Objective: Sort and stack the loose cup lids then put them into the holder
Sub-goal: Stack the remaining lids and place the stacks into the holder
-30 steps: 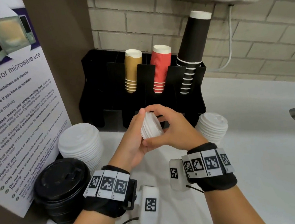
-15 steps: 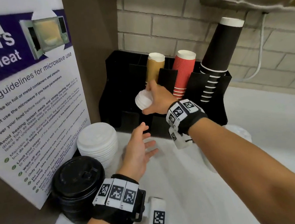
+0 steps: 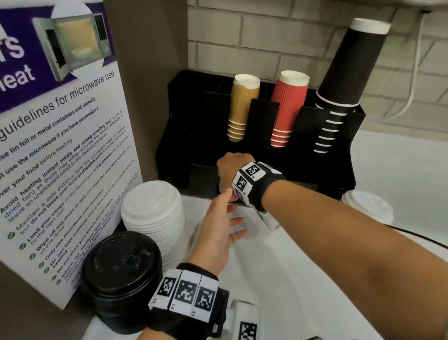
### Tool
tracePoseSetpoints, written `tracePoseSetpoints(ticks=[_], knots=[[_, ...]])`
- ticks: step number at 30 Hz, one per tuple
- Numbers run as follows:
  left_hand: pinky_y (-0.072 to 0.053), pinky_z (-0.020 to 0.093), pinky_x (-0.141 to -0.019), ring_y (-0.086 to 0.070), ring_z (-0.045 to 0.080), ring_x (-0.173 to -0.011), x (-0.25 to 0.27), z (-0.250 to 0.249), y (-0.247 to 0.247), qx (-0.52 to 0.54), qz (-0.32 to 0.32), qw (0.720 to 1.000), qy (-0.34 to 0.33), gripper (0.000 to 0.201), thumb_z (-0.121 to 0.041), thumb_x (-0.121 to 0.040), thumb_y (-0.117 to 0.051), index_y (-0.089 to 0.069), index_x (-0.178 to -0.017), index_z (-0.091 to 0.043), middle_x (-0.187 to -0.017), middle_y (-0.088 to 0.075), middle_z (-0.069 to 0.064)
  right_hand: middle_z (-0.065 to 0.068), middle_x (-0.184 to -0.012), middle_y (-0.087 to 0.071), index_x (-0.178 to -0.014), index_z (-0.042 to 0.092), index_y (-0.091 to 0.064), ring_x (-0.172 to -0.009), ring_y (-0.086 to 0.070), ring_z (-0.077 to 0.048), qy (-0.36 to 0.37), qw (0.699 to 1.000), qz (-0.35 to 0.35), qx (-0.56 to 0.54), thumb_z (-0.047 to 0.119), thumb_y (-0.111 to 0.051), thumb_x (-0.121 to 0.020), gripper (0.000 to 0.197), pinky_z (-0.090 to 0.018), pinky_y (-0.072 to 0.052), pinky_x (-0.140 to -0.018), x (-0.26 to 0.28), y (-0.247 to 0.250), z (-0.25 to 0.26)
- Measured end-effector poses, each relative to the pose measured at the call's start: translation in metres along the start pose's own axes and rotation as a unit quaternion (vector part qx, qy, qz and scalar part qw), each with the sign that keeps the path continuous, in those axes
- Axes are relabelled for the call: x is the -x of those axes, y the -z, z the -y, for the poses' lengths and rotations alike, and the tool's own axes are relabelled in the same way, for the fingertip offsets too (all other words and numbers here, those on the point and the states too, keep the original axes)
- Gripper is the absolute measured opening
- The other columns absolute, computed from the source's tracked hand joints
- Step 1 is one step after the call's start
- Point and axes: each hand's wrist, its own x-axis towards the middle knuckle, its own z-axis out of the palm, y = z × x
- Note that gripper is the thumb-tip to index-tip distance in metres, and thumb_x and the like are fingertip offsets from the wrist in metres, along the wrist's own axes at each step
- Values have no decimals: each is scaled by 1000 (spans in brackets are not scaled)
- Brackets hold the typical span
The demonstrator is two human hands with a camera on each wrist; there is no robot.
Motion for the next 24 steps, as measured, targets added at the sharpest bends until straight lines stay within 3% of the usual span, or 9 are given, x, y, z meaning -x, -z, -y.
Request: tracePoseSetpoints(ticks=[2,4,6,8,10,12,14,18,24], knots=[[-53,30,-66,-64,25,-102,1,1,0,-3,1,1000,1,37,-44,-97,-51,-63,-117,-15,-109,-62,4,-1,-85,-60,-87,13,-60,-70,-53,-21,4,1000,10,-14,25,-66,-79,16,-30,-41,-59,3,3,-1],[-53,32,-69,-63,25,-101,1,2,0,-2,1,1000,0,35,-43,-98,-51,-63,-115,-15,-111,-61,5,-6,-93,-64,-84,10,-57,-72,-56,-22,14,997,0,-73,22,-64,-82,14,-30,-46,-61,11,13,-6],[-54,33,-71,-61,24,-99,0,2,-2,-1,4,1000,-4,30,-42,-97,-52,-65,-110,-18,-110,-60,4,-13,-104,-64,-95,3,-63,-86,-60,-27,17,983,-37,-180,21,-60,-89,19,-34,-52,-73,25,30,-20],[-53,33,-69,-60,22,-94,0,2,-3,3,5,1000,-6,26,-41,-96,-53,-66,-102,-19,-106,-58,2,-13,-109,-66,-106,5,-67,-100,-61,-27,1,948,-123,-292,19,-58,-90,23,-35,-50,-86,49,49,-44],[-51,32,-66,-60,21,-89,-2,1,-2,6,6,1000,-8,24,-40,-96,-54,-67,-97,-20,-103,-57,1,-5,-104,-69,-104,10,-68,-100,-63,-20,-42,904,-206,-371,20,-61,-89,20,-28,-47,-87,84,59,-76],[-50,32,-66,-61,20,-89,-2,1,-1,3,13,1000,-12,24,-40,-96,-53,-67,-97,-20,-102,-59,0,2,-98,-68,-102,16,-67,-96,-63,-15,-109,863,-246,-428,24,-64,-87,18,-24,-46,-86,127,56,-108],[-50,32,-67,-62,20,-89,-2,0,0,-2,20,1000,-17,24,-40,-97,-53,-67,-96,-21,-102,-61,0,2,-101,-67,-104,21,-66,-95,-60,-14,-183,844,-240,-443,31,-66,-85,22,-26,-44,-84,168,43,-132],[-51,31,-68,-63,21,-91,-1,-1,-4,-17,33,999,-22,23,-36,-97,-51,-68,-96,-20,-104,-61,1,-4,-121,-55,-118,24,-58,-107,-50,-19,-305,843,-156,-416,46,-72,-79,46,-30,-36,-82,215,8,-153],[-53,33,-74,-64,21,-92,5,3,-12,-26,57,998,-16,22,-36,-97,-54,-68,-97,-19,-103,-62,0,-1,-116,-44,-122,25,-49,-101,-45,-20,-322,833,-120,-433,43,-84,-65,69,-33,-39,-76,221,-26,-150]])
